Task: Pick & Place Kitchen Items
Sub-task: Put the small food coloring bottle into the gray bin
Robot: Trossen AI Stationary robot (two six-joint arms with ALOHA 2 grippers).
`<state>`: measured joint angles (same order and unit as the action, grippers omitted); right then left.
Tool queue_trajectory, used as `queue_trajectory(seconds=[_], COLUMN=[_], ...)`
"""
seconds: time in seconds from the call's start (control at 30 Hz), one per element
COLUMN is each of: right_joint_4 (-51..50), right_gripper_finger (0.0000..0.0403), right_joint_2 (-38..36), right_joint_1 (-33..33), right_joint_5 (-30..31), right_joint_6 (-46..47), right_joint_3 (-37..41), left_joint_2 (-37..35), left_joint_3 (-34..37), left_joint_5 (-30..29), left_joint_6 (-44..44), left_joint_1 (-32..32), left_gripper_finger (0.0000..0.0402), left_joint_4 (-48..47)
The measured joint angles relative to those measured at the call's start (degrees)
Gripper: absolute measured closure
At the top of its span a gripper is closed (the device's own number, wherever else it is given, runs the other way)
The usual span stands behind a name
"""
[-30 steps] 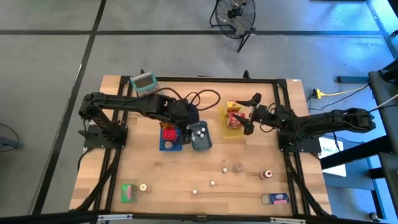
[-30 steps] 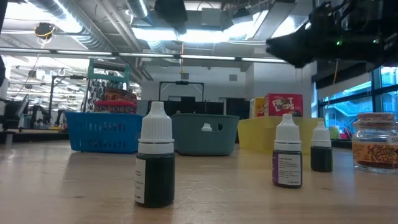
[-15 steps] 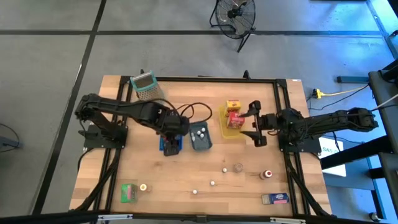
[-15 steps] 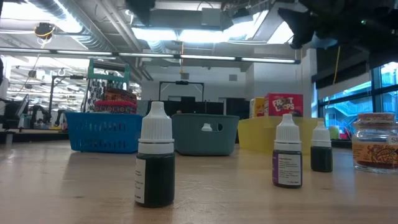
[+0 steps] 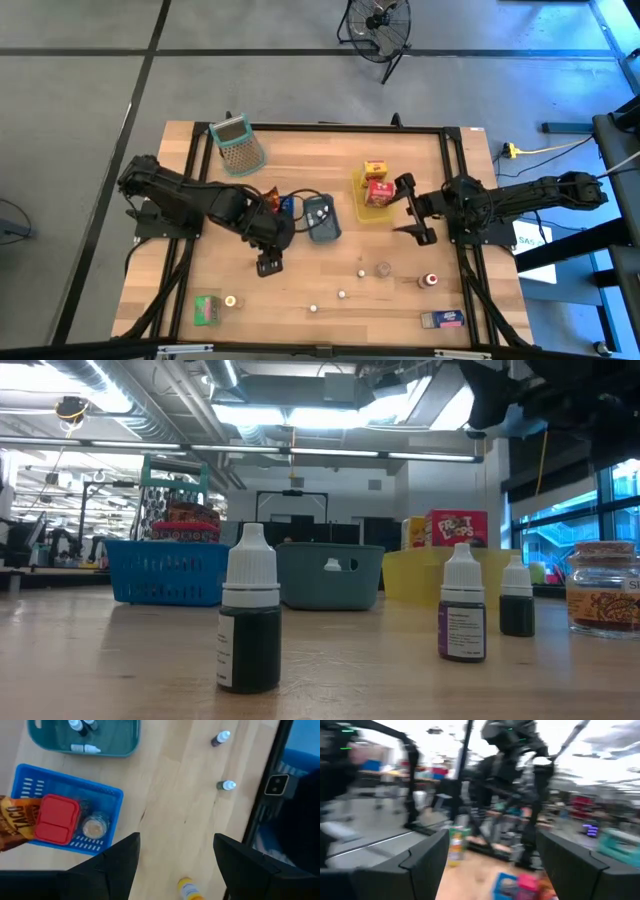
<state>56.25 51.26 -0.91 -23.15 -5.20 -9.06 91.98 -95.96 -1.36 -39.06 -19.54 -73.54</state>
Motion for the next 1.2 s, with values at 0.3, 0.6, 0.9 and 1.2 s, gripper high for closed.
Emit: queue_trajectory(seconds=[0.3, 0.6, 0.9, 1.2], right_joint_4=[-0.5, -32.8, -59.7, -64.1], right_gripper_finger=[0.01, 0.01, 0.01, 0.01], right_joint_2=[0.0, 0.1, 4.4, 11.8], right_joint_1=[5.5, 13.5, 21.2, 23.9], right_joint_5=[-7.1, 7.5, 24.5, 26.6], right_joint_6=[-2.0, -2.8, 9.0, 12.5], right_joint_3=[-1.0, -14.4, -27.4, -30.4], left_joint_2=[0.0, 0.0, -1.3, -6.7], left_joint_3=[0.0, 0.0, 0.0, 5.3], left_joint_5=[-11.4, -29.0, -23.4, -24.5], left_joint_6=[3.5, 9.7, 18.0, 21.1], left_joint_1=[-1.7, -2.4, -1.2, -1.3], left_gripper_finger=[0.0153, 0.0153, 0.0153, 0.0153], left_joint_4=[0.4, 1.7, -1.6, 1.9])
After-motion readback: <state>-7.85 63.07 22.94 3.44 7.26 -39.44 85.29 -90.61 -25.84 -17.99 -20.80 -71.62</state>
